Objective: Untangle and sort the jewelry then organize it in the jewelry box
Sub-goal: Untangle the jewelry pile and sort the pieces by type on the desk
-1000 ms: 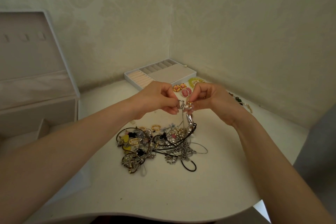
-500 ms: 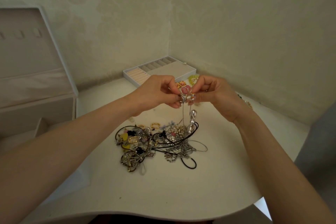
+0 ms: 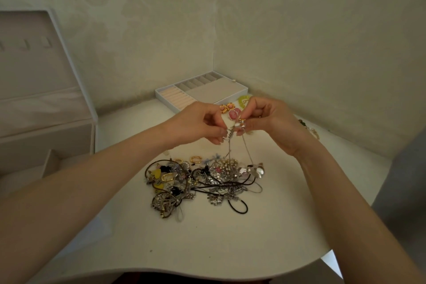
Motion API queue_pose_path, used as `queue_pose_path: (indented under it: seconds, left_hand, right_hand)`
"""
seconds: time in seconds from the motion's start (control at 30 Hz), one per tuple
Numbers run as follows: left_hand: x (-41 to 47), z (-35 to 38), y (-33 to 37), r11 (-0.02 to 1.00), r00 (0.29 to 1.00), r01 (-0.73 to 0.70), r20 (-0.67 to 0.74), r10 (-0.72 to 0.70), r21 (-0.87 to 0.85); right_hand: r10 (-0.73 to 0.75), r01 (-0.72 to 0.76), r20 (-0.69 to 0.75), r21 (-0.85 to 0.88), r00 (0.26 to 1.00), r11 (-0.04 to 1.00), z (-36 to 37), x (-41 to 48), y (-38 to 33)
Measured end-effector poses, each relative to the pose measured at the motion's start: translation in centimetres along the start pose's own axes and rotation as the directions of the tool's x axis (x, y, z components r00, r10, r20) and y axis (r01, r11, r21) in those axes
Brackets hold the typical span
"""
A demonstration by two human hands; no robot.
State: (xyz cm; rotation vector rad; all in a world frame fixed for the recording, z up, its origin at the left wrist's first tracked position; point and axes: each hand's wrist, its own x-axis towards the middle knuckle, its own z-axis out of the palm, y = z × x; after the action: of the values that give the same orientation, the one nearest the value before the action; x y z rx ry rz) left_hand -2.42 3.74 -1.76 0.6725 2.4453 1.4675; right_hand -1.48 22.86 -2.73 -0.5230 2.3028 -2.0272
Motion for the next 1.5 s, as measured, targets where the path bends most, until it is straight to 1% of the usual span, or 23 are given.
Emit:
queue_pose_path:
  seconds: [0.13,0.33,0.5,0.6,0.67,0.77,0.83,0.87,0.97,1.03,1.2,1.3,1.5]
  left_hand:
    - [-0.1,0.0,0.0,0.997,0.999,0.043,0.003,-0.043,-0.067]
    - [-0.3,0.2,0.1,0.979,0.988,0.13,0.101,-0.115,-0.157]
    - [-0.4,0.2,0.3,0.947,0.981,0.174,0.127,-0.144,-0.271]
    - [-0.4,0.1,0.4,0.945,0.985,0.168,0.091,-0.148,-0.281]
    - [-0.3,0.0,0.3,0.951,0.99,0.14,0.028,-0.137,-0.276]
    - [-0.2,-0.2,0.2,0.957,0.991,0.079,-0.083,-0.106,-0.28]
    - [-0.1,-0.2,0.2,0.947,0.988,0.074,-0.104,-0.112,-0.312]
    - [-0.1,-0.3,0.3,0.934,0.988,0.089,-0.084,-0.126,-0.347]
    - [-0.1,-0.5,0.7,0.861,0.987,0.158,0.045,-0.156,-0.483]
    - [-0.2,-0.5,0.7,0.87,0.988,0.153,0.066,-0.138,-0.469]
    - [-0.2,-0.2,0.5,0.931,0.997,0.073,-0.002,-0.079,-0.357]
    - [-0.2,-0.2,0.5,0.952,0.997,0.062,-0.026,-0.073,-0.298]
    - [0.0,-0.4,0.2,0.956,0.995,0.072,-0.047,-0.088,-0.285]
  right_hand:
    - [-0.001,0.001,0.001,-0.02,1.0,1.0,-0.1,-0.1,-0.2]
    - [-0.015,0.015,0.005,-0.043,1.0,0.999,0.0,0.0,-0.1]
    - [-0.029,0.031,0.046,-0.029,0.999,0.999,0.2,-0.1,-0.1]
    - [-0.03,0.032,0.077,-0.022,0.997,0.999,0.1,-0.1,-0.2]
    - [-0.029,0.032,0.1,-0.031,0.995,0.999,0.1,-0.2,-0.3]
    - [-0.035,0.037,0.032,-0.049,0.999,0.998,0.1,-0.3,-0.3]
    - [-0.022,0.02,-0.027,-0.074,0.999,0.997,0.1,-0.1,-0.2]
    - [-0.015,0.012,-0.029,-0.08,0.999,0.997,0.1,0.0,-0.2]
    - [-0.001,0.001,0.0,-0.098,1.0,0.995,0.4,0.1,0.0]
    - [-0.004,0.005,0.007,-0.119,1.0,0.993,0.5,0.0,0.0]
    - [0.017,-0.013,0.039,-0.099,0.999,0.995,0.6,0.0,0.1]
    - [0.004,-0.001,0.034,-0.097,0.999,0.995,0.9,0.1,0.2]
    - [-0.026,0.025,-0.009,-0.096,1.0,0.995,1.3,0.2,0.4]
